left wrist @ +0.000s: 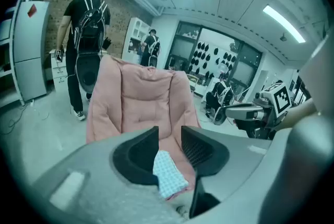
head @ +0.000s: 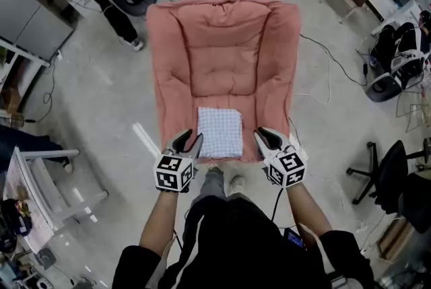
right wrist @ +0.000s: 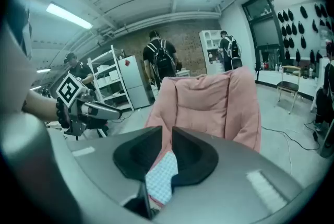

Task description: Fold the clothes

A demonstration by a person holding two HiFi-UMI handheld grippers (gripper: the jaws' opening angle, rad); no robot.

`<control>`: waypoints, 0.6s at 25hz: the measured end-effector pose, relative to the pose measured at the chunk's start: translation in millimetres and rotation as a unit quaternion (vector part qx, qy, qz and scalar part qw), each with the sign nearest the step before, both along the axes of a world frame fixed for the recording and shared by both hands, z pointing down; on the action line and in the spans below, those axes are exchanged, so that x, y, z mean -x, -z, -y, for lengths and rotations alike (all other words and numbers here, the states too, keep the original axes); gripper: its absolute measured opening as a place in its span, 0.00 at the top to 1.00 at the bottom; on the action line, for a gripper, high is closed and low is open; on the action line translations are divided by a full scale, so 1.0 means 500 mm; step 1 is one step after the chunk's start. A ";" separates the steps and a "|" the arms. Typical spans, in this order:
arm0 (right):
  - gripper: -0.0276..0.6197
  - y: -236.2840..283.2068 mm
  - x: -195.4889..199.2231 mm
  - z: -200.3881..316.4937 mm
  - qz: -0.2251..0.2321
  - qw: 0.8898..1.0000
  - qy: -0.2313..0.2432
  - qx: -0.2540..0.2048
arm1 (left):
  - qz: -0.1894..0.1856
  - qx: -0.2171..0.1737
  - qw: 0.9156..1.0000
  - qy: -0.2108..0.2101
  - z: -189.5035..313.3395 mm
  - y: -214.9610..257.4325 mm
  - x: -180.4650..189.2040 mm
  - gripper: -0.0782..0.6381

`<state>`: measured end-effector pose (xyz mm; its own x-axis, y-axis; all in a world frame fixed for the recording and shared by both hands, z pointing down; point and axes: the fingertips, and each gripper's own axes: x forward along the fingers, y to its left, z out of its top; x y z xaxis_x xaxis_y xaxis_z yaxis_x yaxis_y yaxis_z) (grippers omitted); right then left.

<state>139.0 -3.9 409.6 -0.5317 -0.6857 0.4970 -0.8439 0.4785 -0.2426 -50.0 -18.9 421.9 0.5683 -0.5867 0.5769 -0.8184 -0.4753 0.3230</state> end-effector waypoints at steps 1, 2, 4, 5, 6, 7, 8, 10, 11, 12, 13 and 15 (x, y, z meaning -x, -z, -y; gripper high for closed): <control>0.86 0.029 0.005 0.010 0.003 1.000 -0.002 -0.013 | -0.007 -0.016 1.000 0.006 0.013 0.030 0.009 0.70; 0.86 0.057 0.010 0.019 0.005 1.000 -0.004 -0.026 | -0.012 -0.031 0.999 0.011 0.023 0.060 0.019 0.74; 0.87 0.111 0.018 0.037 0.005 0.999 -0.012 -0.053 | -0.020 -0.063 0.998 0.016 0.036 0.114 0.037 0.79; 0.87 0.135 0.022 0.045 0.005 0.998 -0.016 -0.067 | -0.021 -0.080 0.996 0.014 0.042 0.139 0.044 0.82; 0.87 0.157 0.026 0.054 0.005 0.996 -0.021 -0.081 | -0.018 -0.098 0.995 0.011 0.048 0.161 0.051 0.84; 0.87 0.177 0.031 0.062 0.007 0.995 -0.025 -0.094 | -0.014 -0.117 0.993 0.008 0.053 0.182 0.059 0.86; 0.88 0.196 0.038 0.068 0.010 0.994 -0.028 -0.105 | -0.011 -0.134 0.991 0.005 0.057 0.201 0.067 0.88; 0.89 0.228 0.052 0.076 0.019 0.991 -0.031 -0.125 | -0.013 -0.161 0.987 0.004 0.063 0.234 0.083 0.88; 0.90 0.243 0.058 0.079 0.025 0.990 -0.032 -0.133 | -0.019 -0.170 0.985 0.008 0.065 0.250 0.091 0.88; 0.91 0.258 0.061 0.082 0.033 0.989 -0.034 -0.139 | -0.025 -0.178 0.984 0.014 0.068 0.266 0.098 0.88; 0.92 0.273 0.062 0.085 0.042 0.988 -0.035 -0.145 | -0.029 -0.185 0.982 0.022 0.071 0.281 0.104 0.88; 0.93 0.305 0.058 0.091 0.058 0.985 -0.035 -0.159 | -0.038 -0.196 0.979 0.039 0.074 0.309 0.112 0.88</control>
